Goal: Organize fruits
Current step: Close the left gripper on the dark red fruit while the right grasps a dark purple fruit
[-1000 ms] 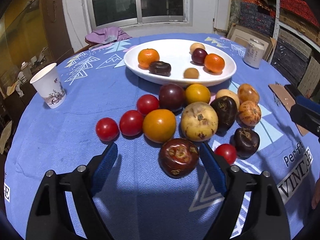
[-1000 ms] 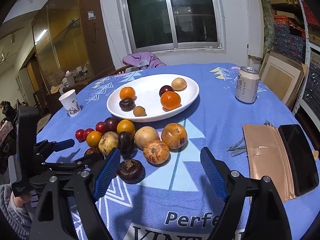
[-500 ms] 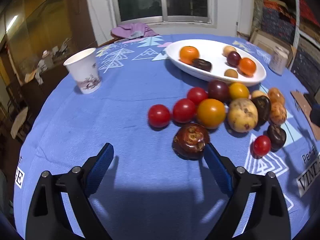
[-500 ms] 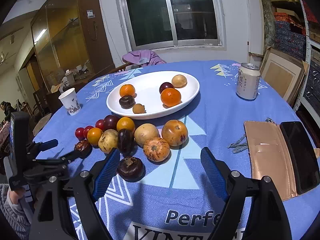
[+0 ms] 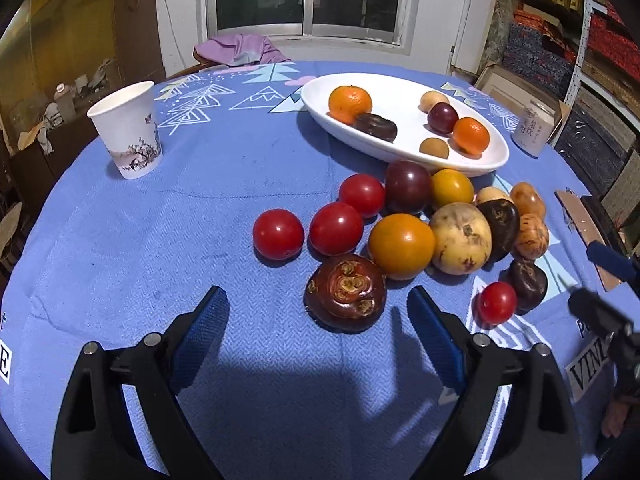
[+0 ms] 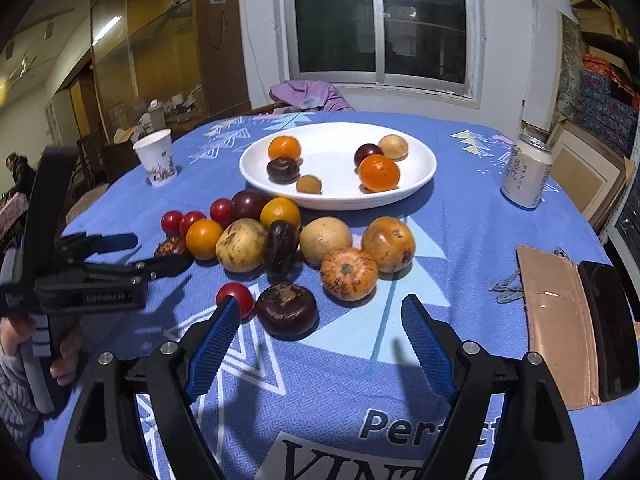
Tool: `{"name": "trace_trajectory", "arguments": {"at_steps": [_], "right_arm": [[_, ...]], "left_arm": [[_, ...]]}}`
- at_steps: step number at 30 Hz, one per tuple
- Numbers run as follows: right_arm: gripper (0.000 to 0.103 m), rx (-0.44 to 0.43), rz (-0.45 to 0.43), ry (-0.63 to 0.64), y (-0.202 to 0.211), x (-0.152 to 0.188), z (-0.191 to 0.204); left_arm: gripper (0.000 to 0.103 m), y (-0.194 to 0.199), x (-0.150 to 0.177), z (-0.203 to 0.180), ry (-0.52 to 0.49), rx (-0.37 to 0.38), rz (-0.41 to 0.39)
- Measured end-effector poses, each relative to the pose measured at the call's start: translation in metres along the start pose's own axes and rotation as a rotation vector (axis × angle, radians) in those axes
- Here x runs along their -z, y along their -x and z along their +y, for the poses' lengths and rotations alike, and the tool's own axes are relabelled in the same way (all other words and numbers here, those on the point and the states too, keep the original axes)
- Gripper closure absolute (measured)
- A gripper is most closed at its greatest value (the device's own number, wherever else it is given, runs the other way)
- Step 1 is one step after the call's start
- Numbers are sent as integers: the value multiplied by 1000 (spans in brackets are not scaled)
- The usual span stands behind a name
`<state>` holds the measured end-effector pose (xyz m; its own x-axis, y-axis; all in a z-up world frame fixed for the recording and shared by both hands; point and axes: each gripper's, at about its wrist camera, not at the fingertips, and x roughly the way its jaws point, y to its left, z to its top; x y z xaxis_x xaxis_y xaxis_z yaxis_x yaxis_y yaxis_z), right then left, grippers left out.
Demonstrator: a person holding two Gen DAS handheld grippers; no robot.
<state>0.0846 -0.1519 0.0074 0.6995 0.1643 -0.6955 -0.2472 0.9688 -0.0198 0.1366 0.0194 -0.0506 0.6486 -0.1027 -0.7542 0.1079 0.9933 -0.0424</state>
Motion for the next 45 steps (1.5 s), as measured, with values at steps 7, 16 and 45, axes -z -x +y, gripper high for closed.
{"name": "trace_trajectory", "arguments": {"at_steps": [7, 16, 45], "right_arm": [[26, -15, 31, 59, -6, 3, 13], [45, -62, 114, 19, -24, 1, 13], [60, -62, 158, -25, -50, -11, 12]], "left_arm": [[13, -10, -3, -12, -46, 2, 29], [18, -19, -6, -17, -61, 12, 60], [42, -17, -7, -11, -23, 34, 36]]}}
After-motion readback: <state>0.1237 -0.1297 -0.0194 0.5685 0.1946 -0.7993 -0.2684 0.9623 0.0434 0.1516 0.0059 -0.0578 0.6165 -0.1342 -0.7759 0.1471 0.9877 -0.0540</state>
